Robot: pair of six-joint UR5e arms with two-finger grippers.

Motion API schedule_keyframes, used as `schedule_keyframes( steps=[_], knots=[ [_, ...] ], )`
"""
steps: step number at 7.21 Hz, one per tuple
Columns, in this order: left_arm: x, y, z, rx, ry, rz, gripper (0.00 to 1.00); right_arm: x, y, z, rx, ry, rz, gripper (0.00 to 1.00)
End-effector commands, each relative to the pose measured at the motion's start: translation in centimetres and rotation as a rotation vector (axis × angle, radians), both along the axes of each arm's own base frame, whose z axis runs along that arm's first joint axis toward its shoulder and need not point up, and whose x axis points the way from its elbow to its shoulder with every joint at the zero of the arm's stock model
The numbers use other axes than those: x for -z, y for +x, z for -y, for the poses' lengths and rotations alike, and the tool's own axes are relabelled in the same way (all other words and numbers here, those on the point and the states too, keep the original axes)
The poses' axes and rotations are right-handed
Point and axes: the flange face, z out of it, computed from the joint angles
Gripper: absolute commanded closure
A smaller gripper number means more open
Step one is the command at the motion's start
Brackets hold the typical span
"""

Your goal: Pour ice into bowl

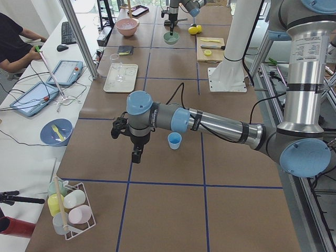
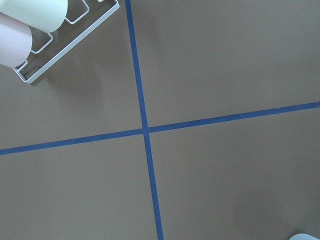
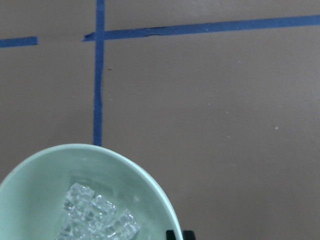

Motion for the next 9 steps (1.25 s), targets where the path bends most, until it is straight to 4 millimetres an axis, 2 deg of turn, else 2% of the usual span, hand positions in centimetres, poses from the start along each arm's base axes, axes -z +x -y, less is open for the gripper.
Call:
schedule_keyframes(
  steps=[1,4,6,7,8,9],
  knots=[
    [0.0,0.0,0.0,0.000,-0.001,-0.005,0.00,-5.7,3.8,-1.7,0.036,-0.022,0.053,1.00],
    [0.1,0.0,-0.3,0.000,0.002,-0.005,0.00,-6.4,3.4,-1.5,0.024,-0.026,0.051,1.00],
    [0.2,0.0,-0.3,0.000,0.005,-0.005,0.00,-6.3,2.1,0.3,0.019,-0.022,0.048,1.00],
    [0.2,0.0,-0.4,0.001,0.004,-0.005,0.00,-6.7,1.9,0.7,0.018,-0.022,0.047,0.89],
    [0.2,0.0,-0.5,0.000,0.003,-0.005,0.00,-6.7,1.9,0.7,0.015,-0.022,0.046,0.08],
    [0.2,0.0,-0.5,0.001,0.002,-0.005,0.00,-6.6,2.1,0.7,0.009,-0.018,0.047,0.00]
  ],
)
